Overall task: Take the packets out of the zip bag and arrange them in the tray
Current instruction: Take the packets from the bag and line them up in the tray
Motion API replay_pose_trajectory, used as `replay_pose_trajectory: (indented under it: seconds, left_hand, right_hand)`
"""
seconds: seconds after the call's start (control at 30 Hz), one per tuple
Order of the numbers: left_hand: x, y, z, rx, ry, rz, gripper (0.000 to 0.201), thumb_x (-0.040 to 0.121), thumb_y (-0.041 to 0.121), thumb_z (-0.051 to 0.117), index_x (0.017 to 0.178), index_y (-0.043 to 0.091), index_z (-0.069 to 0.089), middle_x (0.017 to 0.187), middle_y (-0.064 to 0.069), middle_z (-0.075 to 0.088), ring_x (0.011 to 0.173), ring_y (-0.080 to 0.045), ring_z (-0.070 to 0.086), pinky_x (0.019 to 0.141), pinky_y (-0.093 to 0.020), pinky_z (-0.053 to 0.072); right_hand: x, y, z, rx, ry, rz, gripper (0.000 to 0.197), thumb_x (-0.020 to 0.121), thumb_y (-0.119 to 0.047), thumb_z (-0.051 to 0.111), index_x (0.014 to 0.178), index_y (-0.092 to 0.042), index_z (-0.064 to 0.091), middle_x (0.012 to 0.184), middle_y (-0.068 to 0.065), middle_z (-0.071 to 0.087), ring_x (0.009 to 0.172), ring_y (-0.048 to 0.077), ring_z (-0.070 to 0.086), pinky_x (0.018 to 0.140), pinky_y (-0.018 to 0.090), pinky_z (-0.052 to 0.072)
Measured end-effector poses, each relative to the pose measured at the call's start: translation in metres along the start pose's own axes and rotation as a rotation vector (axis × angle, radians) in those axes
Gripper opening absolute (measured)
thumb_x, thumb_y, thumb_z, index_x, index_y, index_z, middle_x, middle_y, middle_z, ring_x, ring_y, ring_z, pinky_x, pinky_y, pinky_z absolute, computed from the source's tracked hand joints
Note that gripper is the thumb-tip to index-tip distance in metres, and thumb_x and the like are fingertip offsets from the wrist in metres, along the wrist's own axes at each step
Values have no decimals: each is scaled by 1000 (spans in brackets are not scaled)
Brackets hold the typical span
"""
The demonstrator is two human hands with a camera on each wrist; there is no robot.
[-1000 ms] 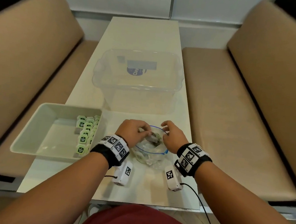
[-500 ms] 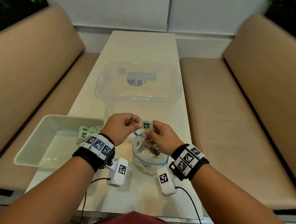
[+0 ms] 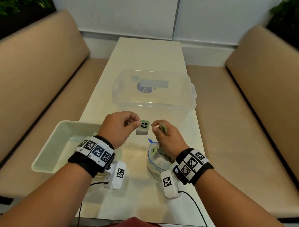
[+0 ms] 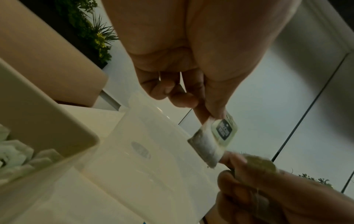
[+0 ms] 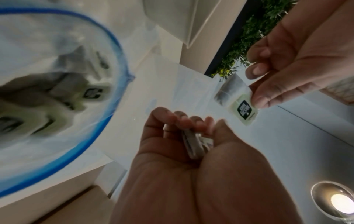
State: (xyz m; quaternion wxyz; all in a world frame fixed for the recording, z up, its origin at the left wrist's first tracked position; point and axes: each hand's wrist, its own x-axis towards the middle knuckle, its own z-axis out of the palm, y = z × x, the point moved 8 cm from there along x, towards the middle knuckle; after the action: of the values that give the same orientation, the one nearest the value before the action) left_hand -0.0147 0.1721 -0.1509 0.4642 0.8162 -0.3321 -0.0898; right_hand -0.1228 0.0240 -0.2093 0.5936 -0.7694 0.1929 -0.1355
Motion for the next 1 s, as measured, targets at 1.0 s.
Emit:
replay_pose_trajectory:
  seconds: [1.0]
  left_hand:
    - [28, -158, -102, 520, -319, -276, 8, 83, 28, 74, 86, 20, 74, 85, 2, 72, 81, -16, 66, 78, -30, 55]
  right_hand:
    - [20, -6, 130, -61, 103, 196, 9, 97, -20, 49, 93, -16, 42, 80, 4, 49, 68, 19, 43, 64, 32, 39]
